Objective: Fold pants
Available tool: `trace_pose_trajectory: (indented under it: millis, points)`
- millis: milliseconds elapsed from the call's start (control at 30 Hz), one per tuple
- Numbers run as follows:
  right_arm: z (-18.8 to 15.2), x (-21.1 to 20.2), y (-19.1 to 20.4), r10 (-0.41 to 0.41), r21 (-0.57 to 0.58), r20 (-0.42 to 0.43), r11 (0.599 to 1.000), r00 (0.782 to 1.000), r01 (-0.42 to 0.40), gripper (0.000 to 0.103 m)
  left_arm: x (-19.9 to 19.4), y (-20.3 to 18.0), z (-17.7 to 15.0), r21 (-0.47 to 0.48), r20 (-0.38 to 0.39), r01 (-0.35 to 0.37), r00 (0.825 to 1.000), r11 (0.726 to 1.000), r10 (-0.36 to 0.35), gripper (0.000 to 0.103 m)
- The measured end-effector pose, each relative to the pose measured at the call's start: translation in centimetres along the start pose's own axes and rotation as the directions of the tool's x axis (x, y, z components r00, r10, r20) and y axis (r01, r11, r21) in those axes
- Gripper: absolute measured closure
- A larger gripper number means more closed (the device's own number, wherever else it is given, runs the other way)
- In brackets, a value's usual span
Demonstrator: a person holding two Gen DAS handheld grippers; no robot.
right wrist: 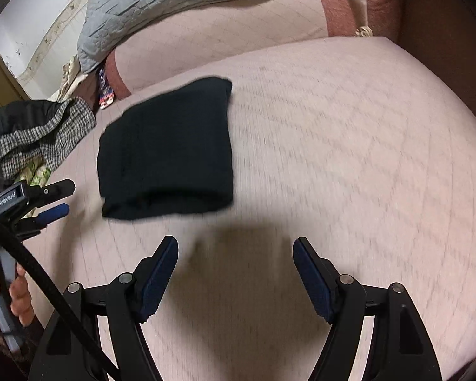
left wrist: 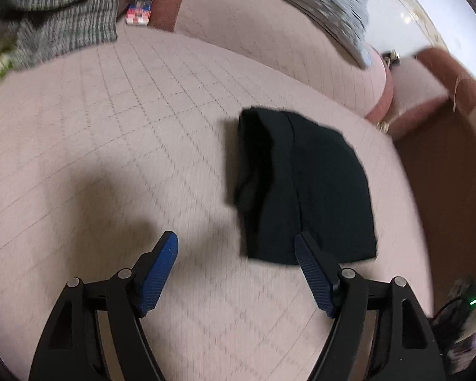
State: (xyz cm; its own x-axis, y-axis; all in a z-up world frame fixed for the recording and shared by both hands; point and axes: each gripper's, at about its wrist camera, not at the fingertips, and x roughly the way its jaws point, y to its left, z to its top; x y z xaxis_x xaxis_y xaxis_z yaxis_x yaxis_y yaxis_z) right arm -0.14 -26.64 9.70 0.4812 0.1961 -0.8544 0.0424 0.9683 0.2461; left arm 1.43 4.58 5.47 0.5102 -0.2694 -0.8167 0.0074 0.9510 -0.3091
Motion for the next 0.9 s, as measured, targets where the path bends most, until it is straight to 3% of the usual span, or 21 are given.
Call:
trace_pose_trajectory:
  millis: [167,367,900]
  points:
    - [-3.2,-1.6,0.8,-0.047,-0.034,0.025,0.998,0.999,0.048,0.023,-3.0,-3.2,-3.8,0.099,0.119,-0.151,0.983,0.984,0.139,0.026]
    - [-4.0,-3.3,1.7,-0.043,-0.047,0.067,0.998,0.997,0.047,0.023,-4.6,-5.7,-5.8,0.191,0.156,-0.209,0.971,0.959,0.18,0.022]
    - [-4.8,-4.1,2.9,-0.059,-0.083,0.074,0.994,0.995,0.066,0.022,-4.3,-6.5,-7.3,0.223,0.106,-0.19,0.98,0.956,0.17,0.022]
